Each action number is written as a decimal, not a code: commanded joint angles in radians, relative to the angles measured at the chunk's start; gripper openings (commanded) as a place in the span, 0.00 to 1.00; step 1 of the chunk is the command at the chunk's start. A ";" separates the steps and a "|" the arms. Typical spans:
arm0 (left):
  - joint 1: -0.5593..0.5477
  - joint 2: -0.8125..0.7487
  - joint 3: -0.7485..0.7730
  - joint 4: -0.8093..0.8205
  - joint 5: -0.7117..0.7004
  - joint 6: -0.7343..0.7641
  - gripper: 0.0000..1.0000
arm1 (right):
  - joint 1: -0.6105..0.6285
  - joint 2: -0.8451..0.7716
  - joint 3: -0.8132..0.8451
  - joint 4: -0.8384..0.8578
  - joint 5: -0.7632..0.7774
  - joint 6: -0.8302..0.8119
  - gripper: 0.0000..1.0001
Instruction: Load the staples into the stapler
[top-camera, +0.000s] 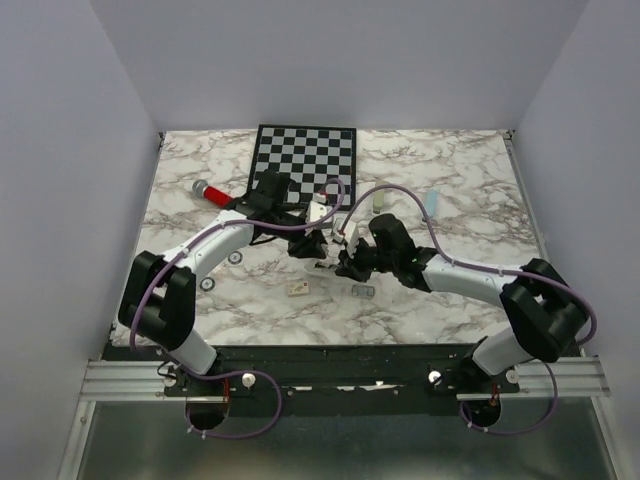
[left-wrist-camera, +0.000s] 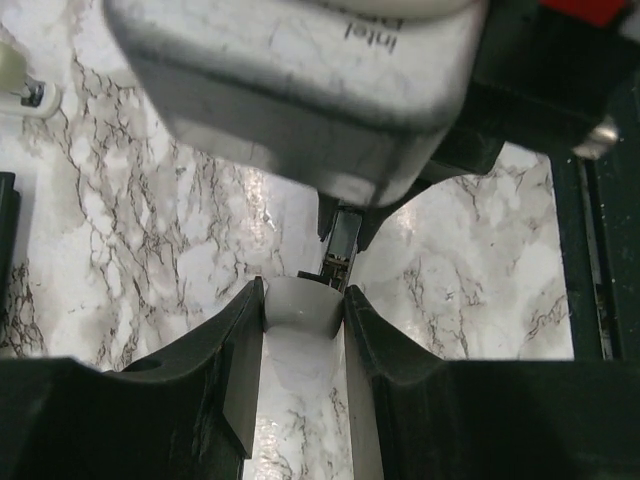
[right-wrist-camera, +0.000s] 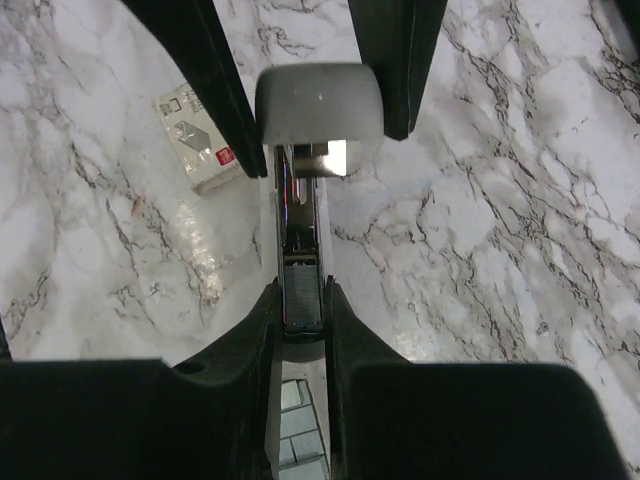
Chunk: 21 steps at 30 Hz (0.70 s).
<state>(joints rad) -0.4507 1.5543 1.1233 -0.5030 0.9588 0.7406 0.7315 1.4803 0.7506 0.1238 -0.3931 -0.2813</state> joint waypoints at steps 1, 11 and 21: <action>-0.032 0.065 -0.016 0.000 -0.078 0.017 0.00 | 0.003 0.072 0.047 0.192 0.042 0.008 0.01; -0.088 0.144 -0.002 0.058 -0.137 -0.018 0.14 | 0.003 0.181 0.044 0.297 0.066 0.033 0.01; -0.092 0.087 0.001 0.069 -0.172 -0.033 0.67 | 0.003 0.195 0.030 0.327 0.091 0.034 0.01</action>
<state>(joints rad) -0.4850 1.6623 1.1217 -0.4236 0.8482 0.6994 0.7227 1.6562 0.7509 0.3363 -0.3576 -0.2512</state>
